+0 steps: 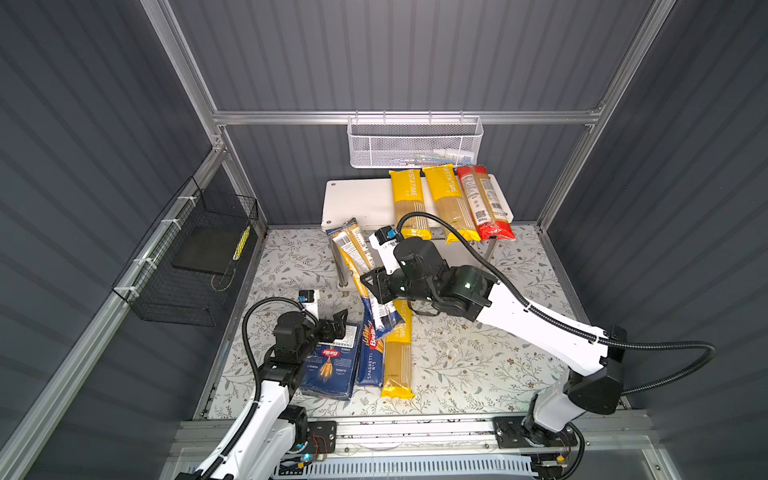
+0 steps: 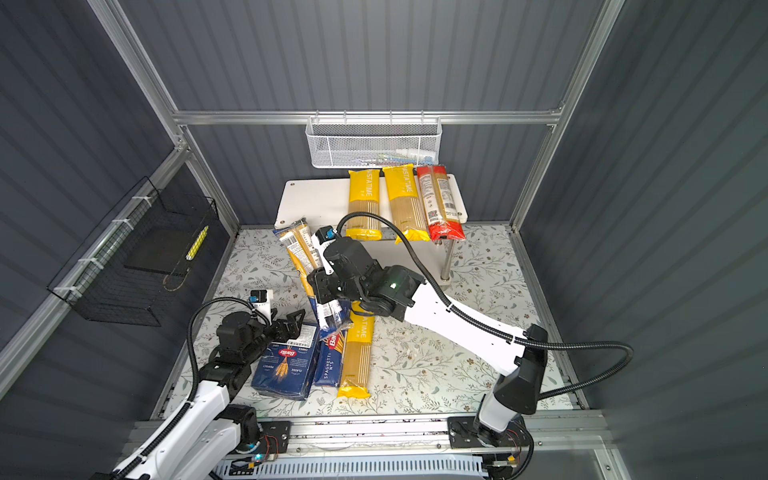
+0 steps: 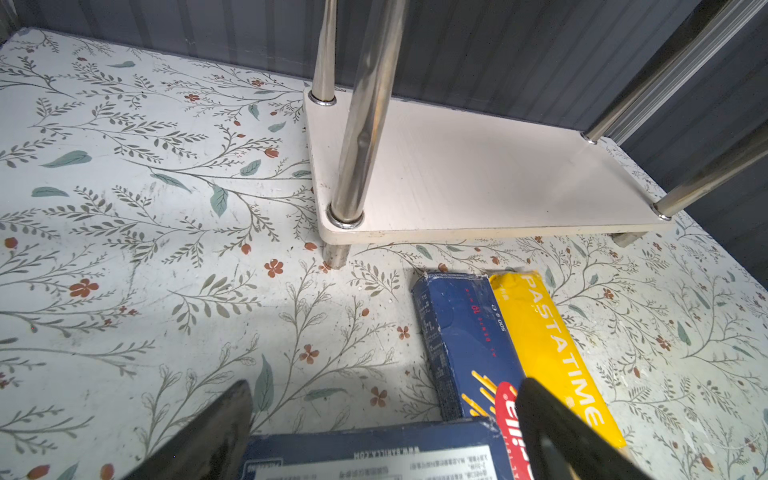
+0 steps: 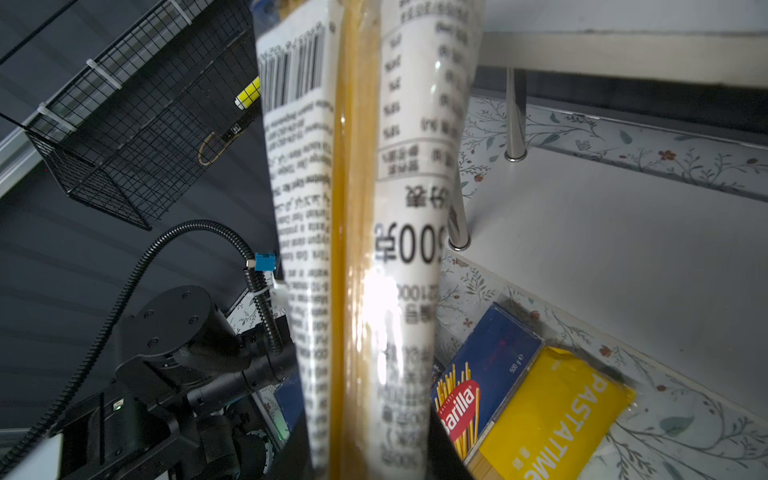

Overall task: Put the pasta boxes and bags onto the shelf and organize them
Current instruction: 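Carry the clear spaghetti bag up over the top shelf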

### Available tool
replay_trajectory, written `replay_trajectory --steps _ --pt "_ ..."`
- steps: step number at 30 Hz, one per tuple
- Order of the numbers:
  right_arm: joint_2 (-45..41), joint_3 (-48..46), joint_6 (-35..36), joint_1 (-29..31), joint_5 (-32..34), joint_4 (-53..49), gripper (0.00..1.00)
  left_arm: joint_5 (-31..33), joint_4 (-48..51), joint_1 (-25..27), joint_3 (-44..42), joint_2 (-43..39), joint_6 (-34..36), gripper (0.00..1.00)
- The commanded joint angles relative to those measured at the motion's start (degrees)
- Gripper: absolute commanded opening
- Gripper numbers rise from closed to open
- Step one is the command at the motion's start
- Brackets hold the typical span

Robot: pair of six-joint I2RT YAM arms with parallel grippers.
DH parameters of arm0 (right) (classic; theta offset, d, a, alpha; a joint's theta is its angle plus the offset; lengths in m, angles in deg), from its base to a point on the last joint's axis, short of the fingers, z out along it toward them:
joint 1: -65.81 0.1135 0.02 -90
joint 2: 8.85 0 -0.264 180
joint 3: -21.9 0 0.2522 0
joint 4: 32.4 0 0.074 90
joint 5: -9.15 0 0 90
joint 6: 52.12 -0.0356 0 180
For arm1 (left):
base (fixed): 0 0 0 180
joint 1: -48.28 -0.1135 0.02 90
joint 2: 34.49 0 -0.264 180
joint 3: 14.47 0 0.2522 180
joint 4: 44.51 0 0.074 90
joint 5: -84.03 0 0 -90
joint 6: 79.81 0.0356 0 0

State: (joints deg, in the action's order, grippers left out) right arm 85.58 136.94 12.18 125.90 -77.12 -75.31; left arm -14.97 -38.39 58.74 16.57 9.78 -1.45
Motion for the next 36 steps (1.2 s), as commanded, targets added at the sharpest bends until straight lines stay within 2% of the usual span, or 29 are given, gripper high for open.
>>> replay_trajectory --steps 1,5,9,18,23,26,30,36 --pt "0.84 7.90 3.18 0.03 2.56 2.47 0.22 -0.15 0.70 0.26 0.65 -0.44 0.92 0.99" --pt "4.84 14.65 4.17 -0.94 3.65 0.66 0.23 -0.17 0.69 0.26 0.74 -0.33 0.92 1.00" --pt "8.63 21.20 6.23 -0.99 9.03 -0.74 0.22 -0.10 0.71 0.26 0.74 -0.25 0.84 1.00" --pt "17.13 34.35 6.97 -3.78 7.17 0.06 0.23 -0.03 0.71 0.26 0.83 -0.06 0.77 0.99" --pt "18.38 35.68 6.09 -6.33 6.37 1.56 0.22 -0.05 0.67 0.26 0.81 -0.06 0.86 1.00" --pt "18.62 35.57 6.35 -7.71 8.16 3.19 0.23 -0.06 0.70 0.26 0.83 -0.11 0.76 1.00" --pt "19.27 35.52 3.62 -9.47 3.87 6.27 0.23 0.21 0.74 0.27 0.94 0.20 0.73 1.00" --pt "21.61 39.91 2.63 -10.13 3.23 8.06 0.23 0.22 0.68 0.26 1.19 0.70 0.73 0.99"
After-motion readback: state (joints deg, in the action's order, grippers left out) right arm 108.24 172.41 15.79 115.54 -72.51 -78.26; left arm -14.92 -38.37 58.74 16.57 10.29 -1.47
